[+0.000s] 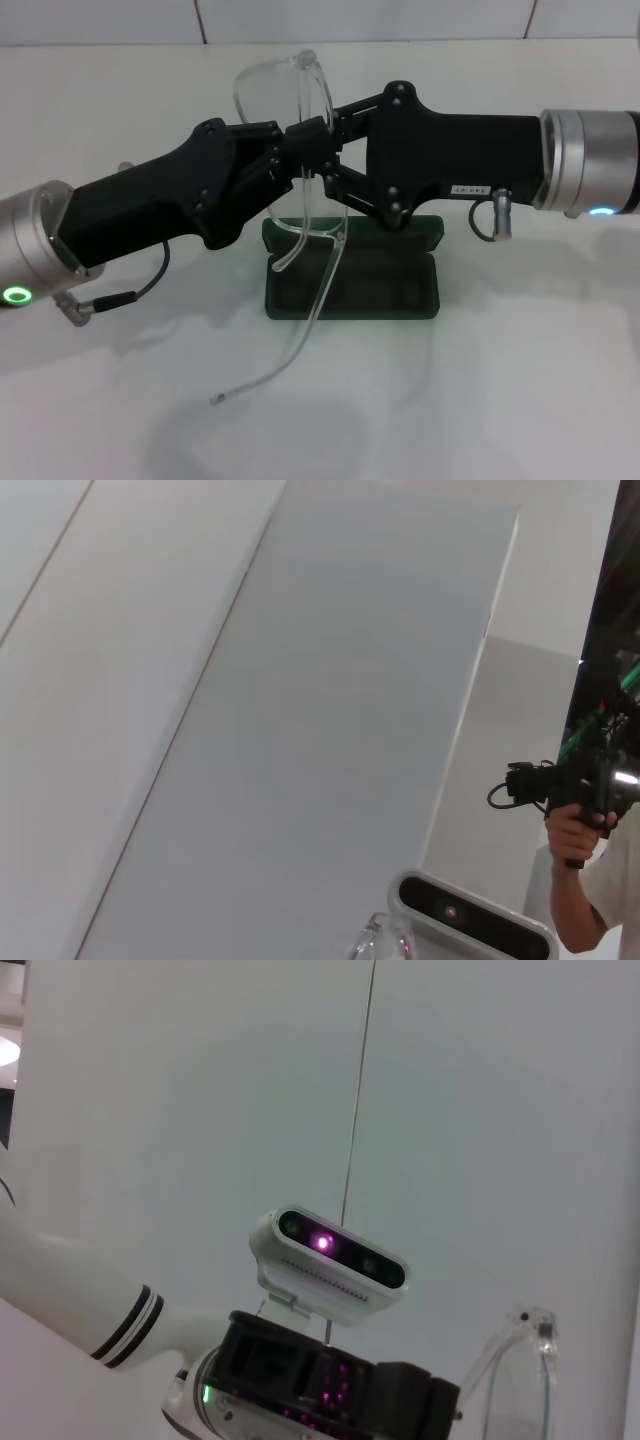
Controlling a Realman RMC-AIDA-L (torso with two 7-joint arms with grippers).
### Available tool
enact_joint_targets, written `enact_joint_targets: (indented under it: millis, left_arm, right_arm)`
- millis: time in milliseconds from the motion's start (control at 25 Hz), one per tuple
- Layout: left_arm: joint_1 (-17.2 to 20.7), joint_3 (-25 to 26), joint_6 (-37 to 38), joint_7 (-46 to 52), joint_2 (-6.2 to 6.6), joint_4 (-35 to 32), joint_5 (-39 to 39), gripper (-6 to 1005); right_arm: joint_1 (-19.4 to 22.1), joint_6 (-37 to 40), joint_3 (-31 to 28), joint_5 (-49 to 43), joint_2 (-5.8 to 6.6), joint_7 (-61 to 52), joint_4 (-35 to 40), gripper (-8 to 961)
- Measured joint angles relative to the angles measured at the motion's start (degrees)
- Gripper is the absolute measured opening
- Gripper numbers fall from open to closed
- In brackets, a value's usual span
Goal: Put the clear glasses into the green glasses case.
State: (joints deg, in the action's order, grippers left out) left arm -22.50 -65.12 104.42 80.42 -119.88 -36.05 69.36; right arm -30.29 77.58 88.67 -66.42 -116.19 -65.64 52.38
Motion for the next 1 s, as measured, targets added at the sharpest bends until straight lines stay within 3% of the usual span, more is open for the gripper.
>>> enact_joint_targets:
  millis: [1000]
  left_arm:
    - [-0.51, 0.11, -0.03, -2.19, 0.04, 2.83, -0.31, 36]
  right_arm:
    - [0.49, 0.57, 1.04, 0.67, 0.0, 0.89, -0.26, 114]
